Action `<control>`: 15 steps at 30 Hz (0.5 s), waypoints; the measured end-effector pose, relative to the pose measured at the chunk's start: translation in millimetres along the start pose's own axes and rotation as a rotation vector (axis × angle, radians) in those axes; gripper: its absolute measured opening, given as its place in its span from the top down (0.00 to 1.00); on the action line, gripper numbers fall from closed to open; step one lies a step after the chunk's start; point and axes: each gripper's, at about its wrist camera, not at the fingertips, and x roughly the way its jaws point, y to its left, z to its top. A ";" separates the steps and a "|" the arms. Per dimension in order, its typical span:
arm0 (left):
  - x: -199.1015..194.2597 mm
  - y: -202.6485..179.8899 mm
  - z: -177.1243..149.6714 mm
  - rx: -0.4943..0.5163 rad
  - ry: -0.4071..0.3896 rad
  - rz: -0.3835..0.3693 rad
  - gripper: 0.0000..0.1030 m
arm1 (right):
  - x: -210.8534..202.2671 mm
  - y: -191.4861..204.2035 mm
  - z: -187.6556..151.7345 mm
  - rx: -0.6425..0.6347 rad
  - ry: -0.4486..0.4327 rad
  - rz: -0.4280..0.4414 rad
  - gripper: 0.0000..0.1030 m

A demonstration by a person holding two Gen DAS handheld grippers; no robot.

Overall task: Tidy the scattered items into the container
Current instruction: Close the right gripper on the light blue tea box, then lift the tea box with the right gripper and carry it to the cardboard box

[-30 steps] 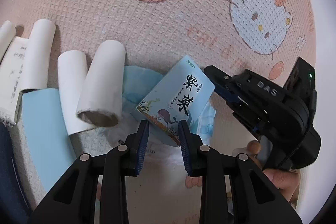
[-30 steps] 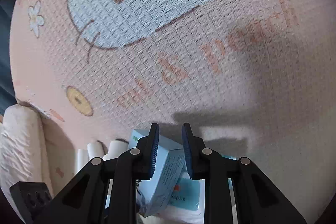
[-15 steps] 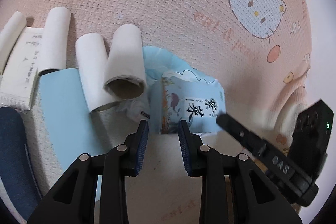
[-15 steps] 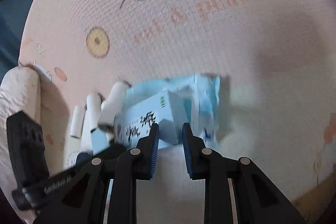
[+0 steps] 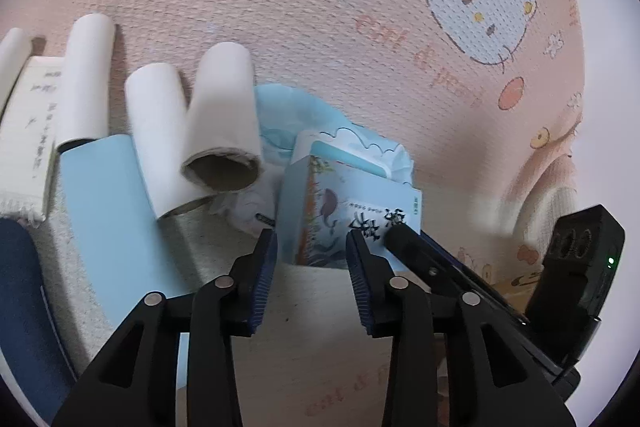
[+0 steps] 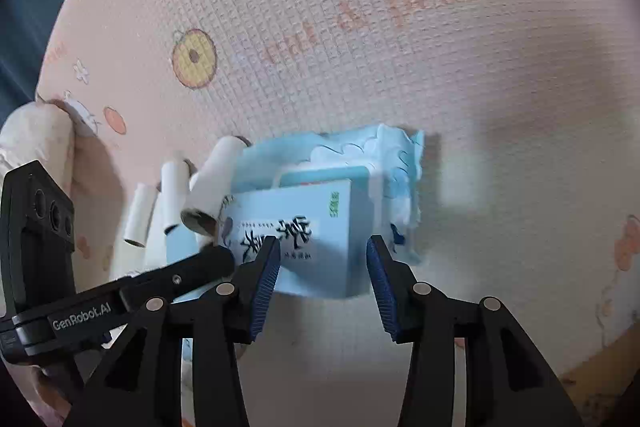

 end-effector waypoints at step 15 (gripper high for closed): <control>-22.8 -7.9 -23.9 0.041 0.032 -0.074 0.59 | -33.4 15.3 -22.4 -0.009 -0.060 -0.023 0.59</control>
